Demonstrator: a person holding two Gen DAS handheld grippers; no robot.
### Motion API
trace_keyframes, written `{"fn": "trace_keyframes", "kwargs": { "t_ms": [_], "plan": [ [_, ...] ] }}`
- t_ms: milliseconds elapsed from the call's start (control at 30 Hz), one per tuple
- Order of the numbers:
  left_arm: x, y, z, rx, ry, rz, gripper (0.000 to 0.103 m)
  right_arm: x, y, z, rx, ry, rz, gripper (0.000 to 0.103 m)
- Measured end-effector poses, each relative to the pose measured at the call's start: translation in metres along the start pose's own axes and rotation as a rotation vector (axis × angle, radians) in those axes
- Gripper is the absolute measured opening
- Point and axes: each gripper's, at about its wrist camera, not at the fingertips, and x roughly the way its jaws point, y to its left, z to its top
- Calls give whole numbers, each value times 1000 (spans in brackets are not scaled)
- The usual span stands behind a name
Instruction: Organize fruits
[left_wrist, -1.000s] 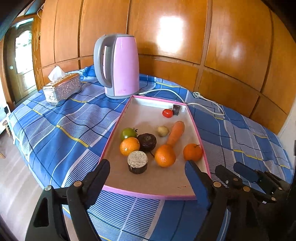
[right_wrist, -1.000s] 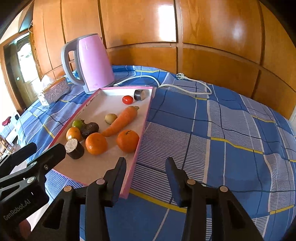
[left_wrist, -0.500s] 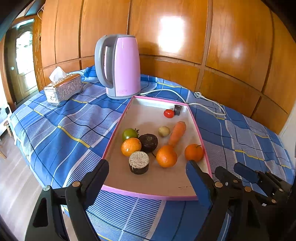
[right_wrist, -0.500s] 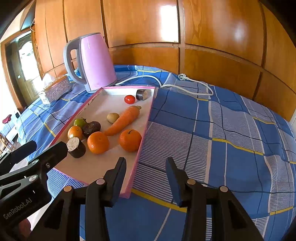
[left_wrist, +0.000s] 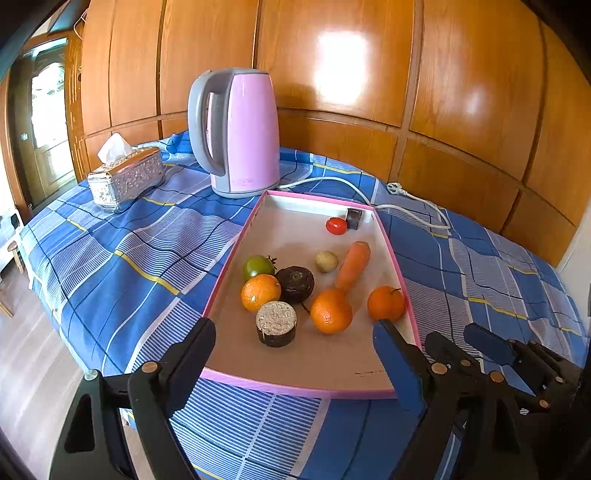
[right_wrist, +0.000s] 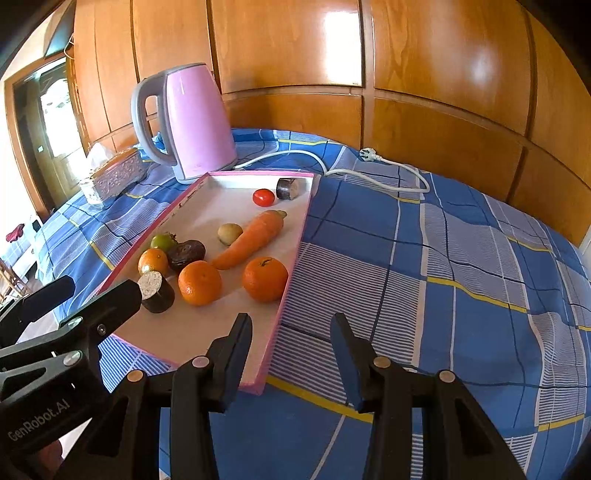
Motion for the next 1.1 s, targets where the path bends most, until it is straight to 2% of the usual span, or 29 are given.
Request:
{"fn": "trace_keyframes", "kwargs": {
  "t_ms": [1100],
  "plan": [
    [-7, 2, 0, -1, -11, -3, 89, -4, 6, -1, -13, -9, 2, 45]
  ]
}}
